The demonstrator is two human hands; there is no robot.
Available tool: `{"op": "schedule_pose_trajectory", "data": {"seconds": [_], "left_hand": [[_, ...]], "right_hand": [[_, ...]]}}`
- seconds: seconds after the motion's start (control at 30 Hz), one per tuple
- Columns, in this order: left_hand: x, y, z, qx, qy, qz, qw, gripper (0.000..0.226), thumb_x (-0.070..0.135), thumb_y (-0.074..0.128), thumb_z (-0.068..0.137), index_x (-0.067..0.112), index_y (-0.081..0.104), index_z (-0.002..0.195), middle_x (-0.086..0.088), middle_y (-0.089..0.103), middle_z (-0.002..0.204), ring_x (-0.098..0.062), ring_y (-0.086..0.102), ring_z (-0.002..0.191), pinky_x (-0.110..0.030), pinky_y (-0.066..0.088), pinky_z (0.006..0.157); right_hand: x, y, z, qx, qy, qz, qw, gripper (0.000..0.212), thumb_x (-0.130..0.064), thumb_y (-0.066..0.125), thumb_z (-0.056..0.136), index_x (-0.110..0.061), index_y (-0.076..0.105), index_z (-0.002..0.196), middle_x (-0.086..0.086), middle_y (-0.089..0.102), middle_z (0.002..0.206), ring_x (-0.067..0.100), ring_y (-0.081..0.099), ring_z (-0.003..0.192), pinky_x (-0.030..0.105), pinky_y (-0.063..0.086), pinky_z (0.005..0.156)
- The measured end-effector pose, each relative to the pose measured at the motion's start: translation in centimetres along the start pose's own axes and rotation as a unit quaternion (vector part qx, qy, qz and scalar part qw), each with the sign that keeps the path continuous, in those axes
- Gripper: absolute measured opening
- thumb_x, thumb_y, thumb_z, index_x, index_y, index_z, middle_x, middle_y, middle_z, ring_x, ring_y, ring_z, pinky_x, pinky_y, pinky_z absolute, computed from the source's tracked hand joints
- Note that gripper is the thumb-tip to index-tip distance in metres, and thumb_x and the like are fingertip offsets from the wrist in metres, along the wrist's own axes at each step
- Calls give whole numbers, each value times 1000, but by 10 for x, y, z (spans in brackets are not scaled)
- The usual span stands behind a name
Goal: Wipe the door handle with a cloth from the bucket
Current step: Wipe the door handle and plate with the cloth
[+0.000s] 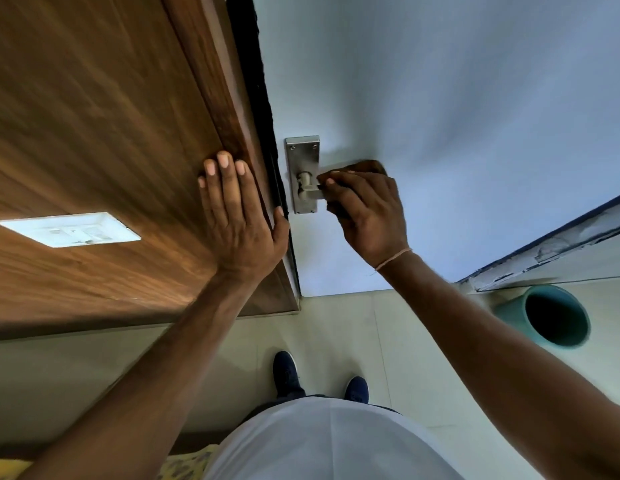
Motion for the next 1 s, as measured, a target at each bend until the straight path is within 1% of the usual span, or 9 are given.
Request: {"op": "schedule_pose_trajectory", "data": {"seconds": [0.1,0.3,0.53,0.63,0.7,0.73,0.8,0.87,1.0], "left_hand": [[1,1,-1,3,-1,11,1000,90,34,71,95,-10,24,158,-29,25,163,-51,26,153,-55,16,135],[2,2,1,2,-11,9,1000,91,36,74,93,-11,27,155,-29,25,161,-51,26,151,-57,19,133],[-5,-4,-1,-3,15,6,1000,88,32,72,95,-11,28,158,-33,32,161,-51,28,152,-54,17,135],[-2,-3,-1,-4,13,9,1000,89,32,72,94,-12,28,157,-35,33,161,-52,28,152,-56,18,134],[-2,-3,-1,-4,10,9,1000,89,33,72,94,-13,29,157,-34,32,161,-52,28,152,-58,20,133],[-2,-3,-1,-4,7,11,1000,89,33,72,94,-13,29,156,-35,33,160,-53,28,152,-59,22,132],[-3,-3,-1,-4,2,13,1000,89,34,73,95,-14,30,156,-37,36,159,-53,28,151,-60,23,131],[-3,-3,0,-4,1,12,1000,88,34,73,95,-15,31,155,-38,39,158,-53,28,151,-62,25,130],[-4,-4,-2,-4,5,10,1000,89,33,73,94,-13,30,156,-38,39,158,-52,29,152,-60,24,131]], "right_hand": [[23,-14,-10,24,82,0,996,17,-16,72,101,-10,81,115,5,77,123,35,69,111,45,51,92],[1,-4,2,20,41,2,999,14,-11,75,99,-11,81,111,5,78,119,34,70,103,45,52,88],[48,-7,-32,24,336,111,935,39,-8,85,84,-16,74,121,-2,73,124,23,65,110,23,51,96],[53,2,-47,61,500,292,813,36,-5,84,81,-18,67,110,-7,80,114,20,78,94,41,65,83],[53,10,-57,87,577,381,717,34,-1,81,83,-12,63,109,2,81,107,32,76,68,37,60,56],[52,14,-62,94,605,406,679,34,-2,81,85,-10,62,112,10,79,108,38,74,61,35,56,52],[50,29,-72,110,649,457,598,37,-9,83,87,-6,64,119,23,77,112,47,77,76,39,58,61],[42,42,-78,138,677,515,507,42,-12,82,88,2,67,125,28,75,118,47,76,105,51,64,83],[18,59,-75,119,684,619,366,29,-4,67,91,6,68,118,27,67,125,46,65,127,63,47,116]]}}
Point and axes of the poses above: each hand's wrist, its own z-axis towards the middle knuckle, its own y-axis out of the palm, x = y × z, the point moved 8 cm from there along z, towards the middle knuckle
